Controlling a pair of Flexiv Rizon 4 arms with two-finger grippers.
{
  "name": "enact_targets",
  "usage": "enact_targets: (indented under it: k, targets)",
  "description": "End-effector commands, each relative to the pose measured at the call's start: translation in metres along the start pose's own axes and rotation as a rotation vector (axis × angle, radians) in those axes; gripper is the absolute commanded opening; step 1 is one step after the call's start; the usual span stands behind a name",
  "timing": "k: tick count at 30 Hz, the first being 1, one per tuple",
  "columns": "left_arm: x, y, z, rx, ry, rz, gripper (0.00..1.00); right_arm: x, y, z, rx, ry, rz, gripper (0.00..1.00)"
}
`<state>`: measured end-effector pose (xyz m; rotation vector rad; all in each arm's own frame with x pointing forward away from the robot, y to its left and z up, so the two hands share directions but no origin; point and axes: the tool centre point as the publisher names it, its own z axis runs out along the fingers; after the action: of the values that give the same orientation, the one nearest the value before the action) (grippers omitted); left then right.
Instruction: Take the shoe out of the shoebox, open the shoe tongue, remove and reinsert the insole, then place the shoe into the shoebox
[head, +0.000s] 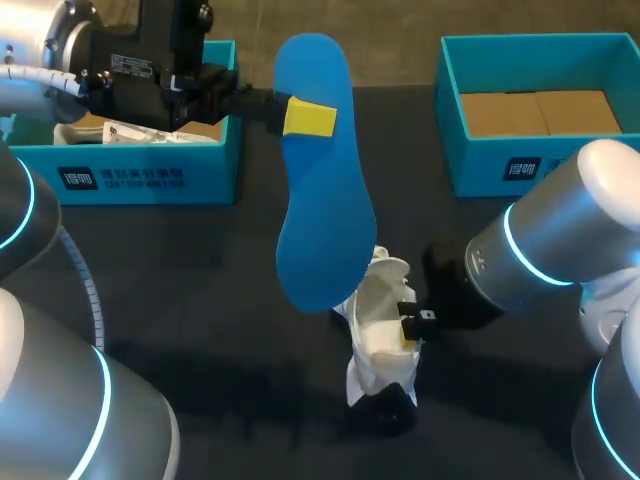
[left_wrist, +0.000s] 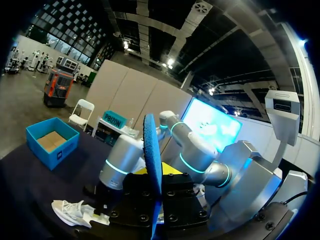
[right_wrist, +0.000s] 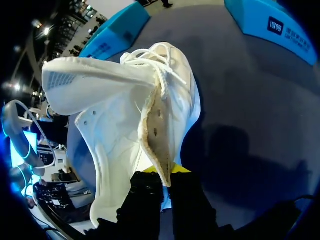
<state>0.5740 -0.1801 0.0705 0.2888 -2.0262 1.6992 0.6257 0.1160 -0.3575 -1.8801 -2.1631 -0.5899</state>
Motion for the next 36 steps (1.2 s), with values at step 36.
enact_targets:
  k: [36]
  targets:
    - [-0.001,-0.001,0.001,-0.003,0.001,-0.001,0.0,-0.004,0.01,0.047,-0.022,0.041,0.113,0.0]
